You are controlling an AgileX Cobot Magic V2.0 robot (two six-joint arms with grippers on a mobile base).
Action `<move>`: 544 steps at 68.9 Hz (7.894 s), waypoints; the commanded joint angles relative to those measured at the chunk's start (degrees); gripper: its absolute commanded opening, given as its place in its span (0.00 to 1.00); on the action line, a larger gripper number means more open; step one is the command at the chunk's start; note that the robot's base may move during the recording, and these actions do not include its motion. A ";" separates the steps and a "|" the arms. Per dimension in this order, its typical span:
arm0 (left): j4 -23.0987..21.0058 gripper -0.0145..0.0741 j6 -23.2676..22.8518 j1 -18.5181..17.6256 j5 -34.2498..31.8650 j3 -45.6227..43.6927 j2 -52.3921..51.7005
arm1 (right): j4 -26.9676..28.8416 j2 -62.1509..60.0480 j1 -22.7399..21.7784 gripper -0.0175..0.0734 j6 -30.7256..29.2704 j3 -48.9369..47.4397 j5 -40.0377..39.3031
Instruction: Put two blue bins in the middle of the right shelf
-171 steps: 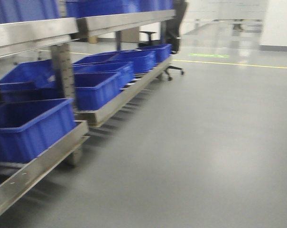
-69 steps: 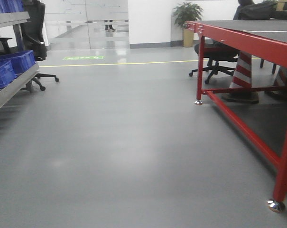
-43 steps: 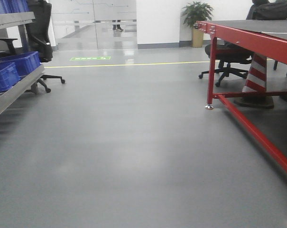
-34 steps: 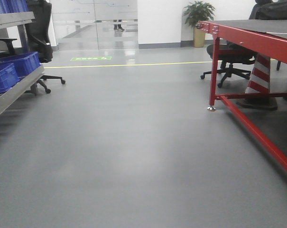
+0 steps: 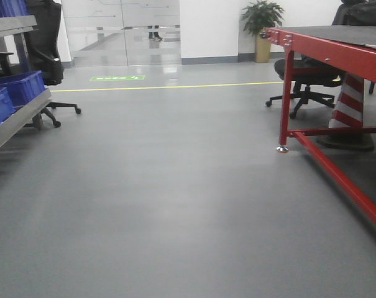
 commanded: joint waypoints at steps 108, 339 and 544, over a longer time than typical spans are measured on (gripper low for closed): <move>2.00 0.04 -0.06 0.04 -1.91 -0.29 -0.77 | -2.95 -0.62 -0.43 0.01 -0.51 -0.20 -1.76; 2.00 0.04 -0.06 0.04 -1.91 -0.29 -0.77 | -2.95 -0.62 -0.43 0.01 -0.51 -0.20 -1.76; 2.00 0.04 -0.06 0.04 -1.91 -0.29 -0.77 | -2.95 -0.62 -0.43 0.01 -0.51 -0.20 -1.76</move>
